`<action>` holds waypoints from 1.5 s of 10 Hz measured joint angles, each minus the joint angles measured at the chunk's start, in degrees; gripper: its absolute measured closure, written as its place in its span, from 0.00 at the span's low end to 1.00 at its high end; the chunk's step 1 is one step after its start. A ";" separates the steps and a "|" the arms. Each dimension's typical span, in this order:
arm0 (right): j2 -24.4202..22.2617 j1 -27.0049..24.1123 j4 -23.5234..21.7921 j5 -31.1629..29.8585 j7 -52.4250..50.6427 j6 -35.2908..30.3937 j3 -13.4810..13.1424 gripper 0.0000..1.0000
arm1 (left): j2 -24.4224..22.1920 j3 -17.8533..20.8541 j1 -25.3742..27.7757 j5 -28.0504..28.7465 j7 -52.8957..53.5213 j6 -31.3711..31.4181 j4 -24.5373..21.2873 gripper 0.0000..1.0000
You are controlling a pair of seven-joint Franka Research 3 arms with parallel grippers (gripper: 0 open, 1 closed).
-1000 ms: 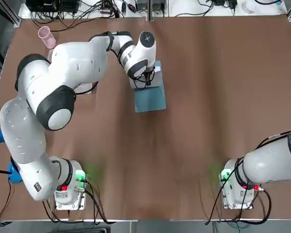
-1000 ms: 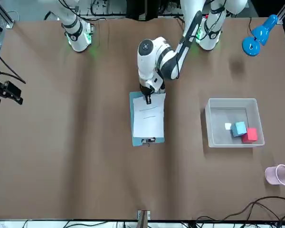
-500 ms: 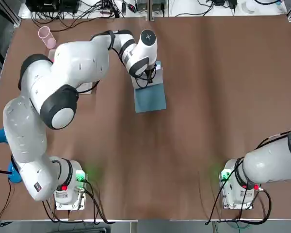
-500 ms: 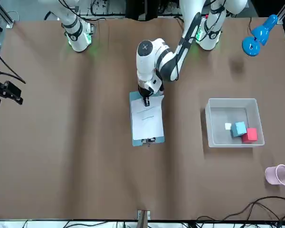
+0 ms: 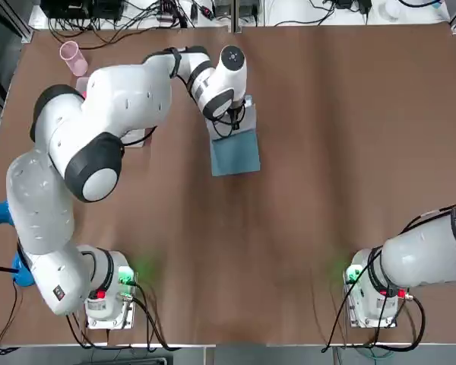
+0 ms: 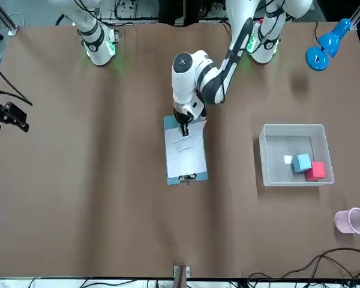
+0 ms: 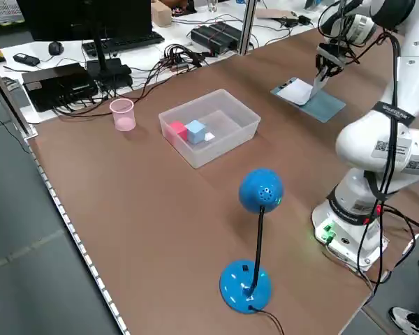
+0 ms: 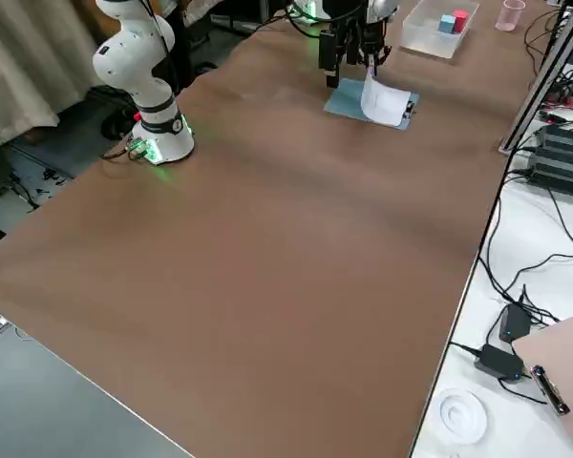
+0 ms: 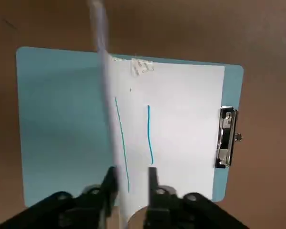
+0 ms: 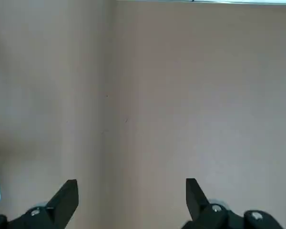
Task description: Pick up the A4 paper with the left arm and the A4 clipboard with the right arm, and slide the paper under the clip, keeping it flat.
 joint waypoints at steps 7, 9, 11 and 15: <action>0.00 -0.01 0.00 0.00 0.01 0.02 -0.04 0.00 | -7.28 0.07 0.25 1.05 8.83 -7.01 1.39 0.00; 0.00 -0.01 0.00 0.00 0.01 0.03 -0.04 0.00 | -11.90 0.22 2.21 1.05 13.55 -9.04 1.63 0.00; 0.00 -0.01 0.00 0.00 0.01 0.05 -0.04 0.00 | -14.78 0.29 4.80 1.06 19.05 -9.36 2.71 0.00; 0.00 -0.01 0.01 -0.03 0.01 0.07 -0.04 0.00 | -21.03 0.40 12.96 0.30 32.51 -19.25 3.73 0.00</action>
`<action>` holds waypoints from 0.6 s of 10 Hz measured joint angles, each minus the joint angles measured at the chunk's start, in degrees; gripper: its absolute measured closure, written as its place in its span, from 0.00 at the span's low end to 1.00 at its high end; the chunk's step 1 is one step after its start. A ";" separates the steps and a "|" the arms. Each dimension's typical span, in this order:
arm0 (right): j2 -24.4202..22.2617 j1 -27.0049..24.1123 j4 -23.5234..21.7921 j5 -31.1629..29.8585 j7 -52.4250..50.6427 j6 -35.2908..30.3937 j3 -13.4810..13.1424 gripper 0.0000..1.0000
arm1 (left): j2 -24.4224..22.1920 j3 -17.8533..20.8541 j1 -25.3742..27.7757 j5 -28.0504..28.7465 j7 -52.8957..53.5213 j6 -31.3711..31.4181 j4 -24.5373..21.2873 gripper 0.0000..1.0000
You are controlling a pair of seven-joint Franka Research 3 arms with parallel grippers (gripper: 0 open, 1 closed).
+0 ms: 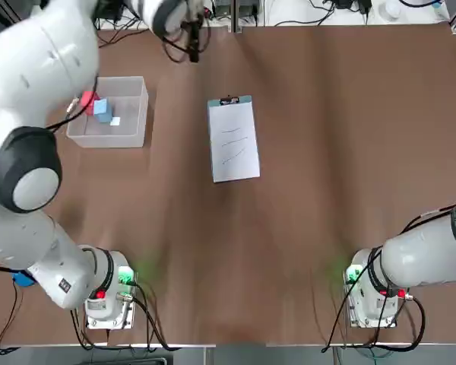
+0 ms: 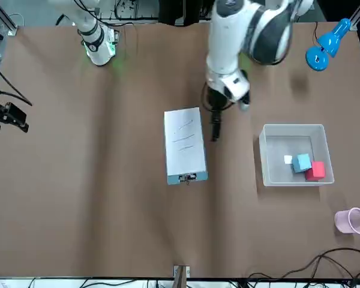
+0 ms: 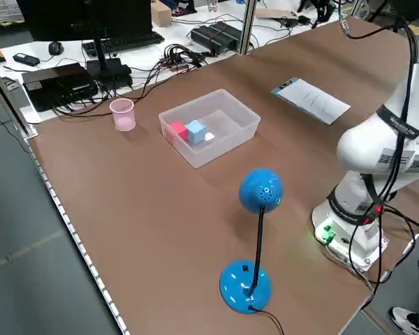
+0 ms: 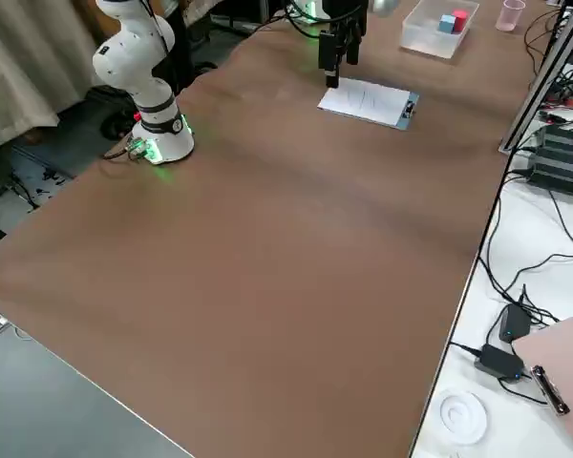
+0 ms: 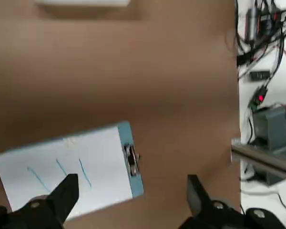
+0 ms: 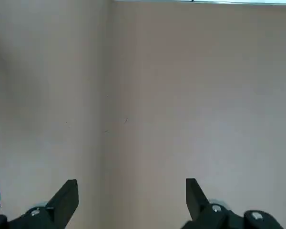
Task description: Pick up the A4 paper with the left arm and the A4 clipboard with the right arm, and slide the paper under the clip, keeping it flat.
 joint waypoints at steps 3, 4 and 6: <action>0.00 0.04 0.04 0.00 0.00 0.03 0.05 0.00 | -2.22 0.02 6.66 -3.50 11.65 -2.36 -0.04 0.00; 0.00 0.05 0.06 -0.01 0.00 0.03 0.06 0.00 | -2.51 0.03 8.82 -4.73 17.74 -4.37 -0.09 0.00; 0.00 0.05 0.09 -0.01 0.00 0.03 0.06 0.00 | -2.55 0.00 11.77 -5.92 30.68 -9.39 -0.30 0.00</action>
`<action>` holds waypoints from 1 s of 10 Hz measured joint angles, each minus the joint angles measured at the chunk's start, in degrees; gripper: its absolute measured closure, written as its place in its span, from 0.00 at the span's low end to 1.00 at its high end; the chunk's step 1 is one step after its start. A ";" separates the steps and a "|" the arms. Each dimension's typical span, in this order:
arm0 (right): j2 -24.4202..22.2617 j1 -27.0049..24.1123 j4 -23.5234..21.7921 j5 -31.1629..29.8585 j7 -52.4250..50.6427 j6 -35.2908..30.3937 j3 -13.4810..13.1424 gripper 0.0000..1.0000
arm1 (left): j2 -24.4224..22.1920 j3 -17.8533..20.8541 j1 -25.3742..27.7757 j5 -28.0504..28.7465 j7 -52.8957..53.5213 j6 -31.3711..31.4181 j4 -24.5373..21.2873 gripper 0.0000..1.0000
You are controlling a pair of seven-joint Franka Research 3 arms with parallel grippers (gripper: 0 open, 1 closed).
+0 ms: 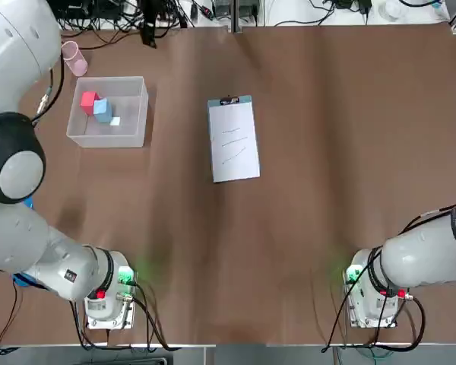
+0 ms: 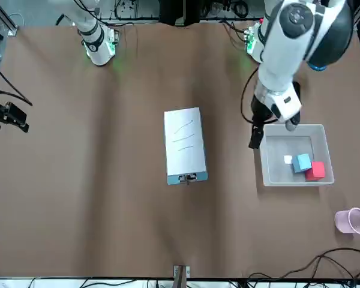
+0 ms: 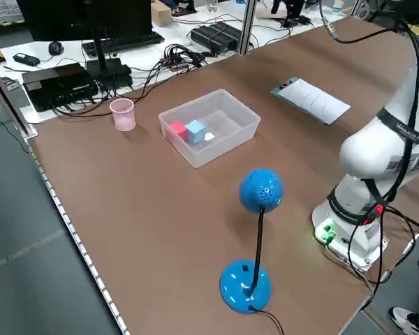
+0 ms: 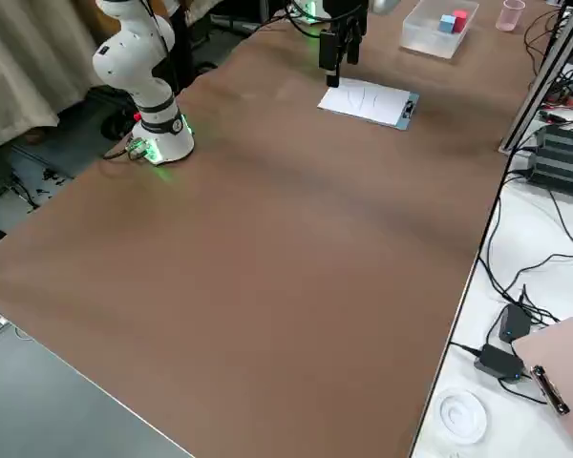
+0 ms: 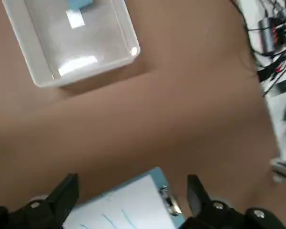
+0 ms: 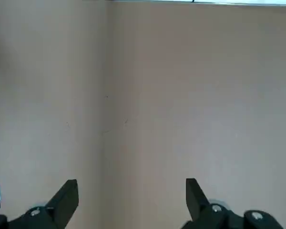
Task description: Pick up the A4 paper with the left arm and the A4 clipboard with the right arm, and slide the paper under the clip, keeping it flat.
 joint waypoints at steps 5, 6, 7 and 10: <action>0.00 0.00 0.07 0.00 0.00 0.00 0.00 0.00 | -1.48 -1.28 12.32 -2.48 37.96 -8.05 1.22 0.00; 0.00 0.00 0.07 0.00 0.00 0.00 0.00 0.00 | -2.19 -1.95 15.93 -4.19 44.94 -9.05 2.51 0.00; 0.00 0.00 0.07 0.00 0.00 0.00 -0.01 0.00 | -2.56 -2.21 18.66 -5.06 52.42 -10.85 4.12 0.00; 0.00 -0.01 0.07 0.00 0.00 0.00 -0.06 0.00 | -2.88 -3.10 22.01 -5.28 76.71 -12.19 5.83 0.00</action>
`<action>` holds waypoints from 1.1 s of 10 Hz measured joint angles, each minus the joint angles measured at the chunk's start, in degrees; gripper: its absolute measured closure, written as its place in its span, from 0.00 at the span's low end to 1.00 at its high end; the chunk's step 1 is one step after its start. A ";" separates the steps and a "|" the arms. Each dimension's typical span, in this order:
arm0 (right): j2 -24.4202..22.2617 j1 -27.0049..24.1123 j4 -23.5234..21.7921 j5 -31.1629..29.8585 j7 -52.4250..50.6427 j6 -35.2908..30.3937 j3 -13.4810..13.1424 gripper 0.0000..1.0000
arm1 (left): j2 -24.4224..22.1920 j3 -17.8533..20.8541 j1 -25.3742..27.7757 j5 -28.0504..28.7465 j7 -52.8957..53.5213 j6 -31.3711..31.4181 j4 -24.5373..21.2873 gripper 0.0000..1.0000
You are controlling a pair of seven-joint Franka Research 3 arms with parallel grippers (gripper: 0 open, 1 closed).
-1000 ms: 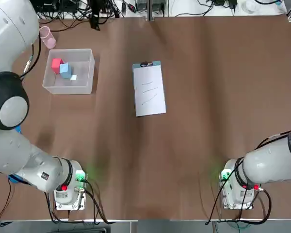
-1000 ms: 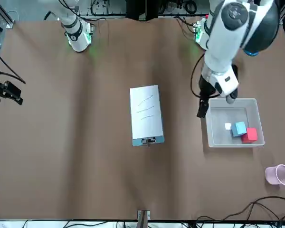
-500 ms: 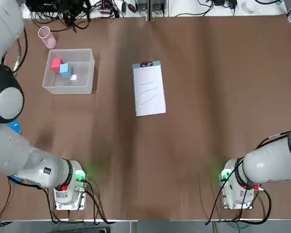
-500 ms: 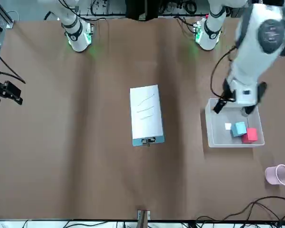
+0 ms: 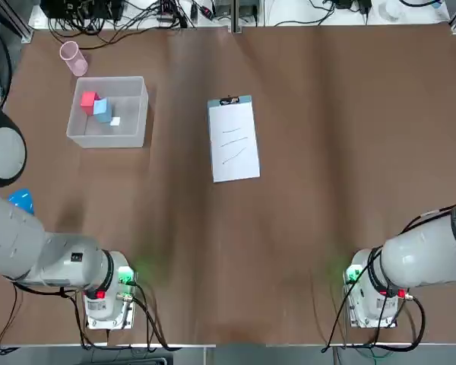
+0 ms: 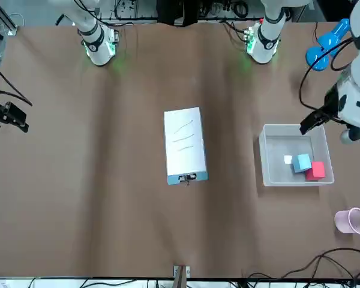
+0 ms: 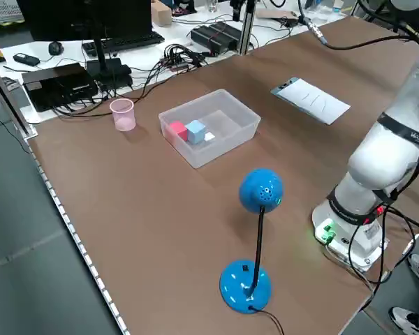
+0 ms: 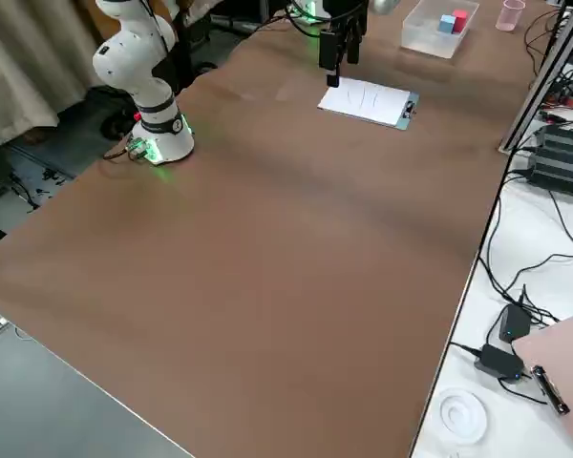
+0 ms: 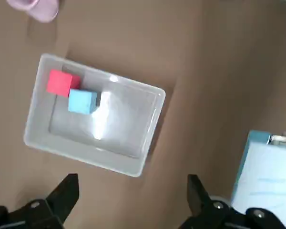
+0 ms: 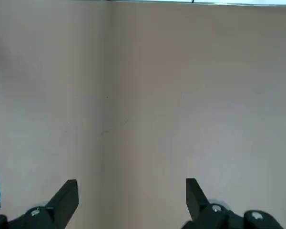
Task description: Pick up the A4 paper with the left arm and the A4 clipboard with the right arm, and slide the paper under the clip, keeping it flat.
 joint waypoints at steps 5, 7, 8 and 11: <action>0.00 -0.09 0.00 0.00 0.00 0.00 -0.20 0.00 | -0.85 -2.67 0.14 -0.12 5.88 -2.01 0.12 0.00; 0.00 -0.05 0.00 0.00 0.00 0.00 -0.17 0.00 | -0.85 -2.76 0.48 -0.12 5.98 -2.02 0.30 0.00; 0.00 0.01 0.00 0.00 0.33 0.00 -0.10 0.00 | -0.86 -2.75 0.78 -0.12 6.10 -2.02 0.64 0.00; 0.00 0.04 0.00 0.00 0.93 0.00 -0.05 0.00 | -0.84 -2.76 0.86 -0.13 6.12 -2.14 0.97 0.00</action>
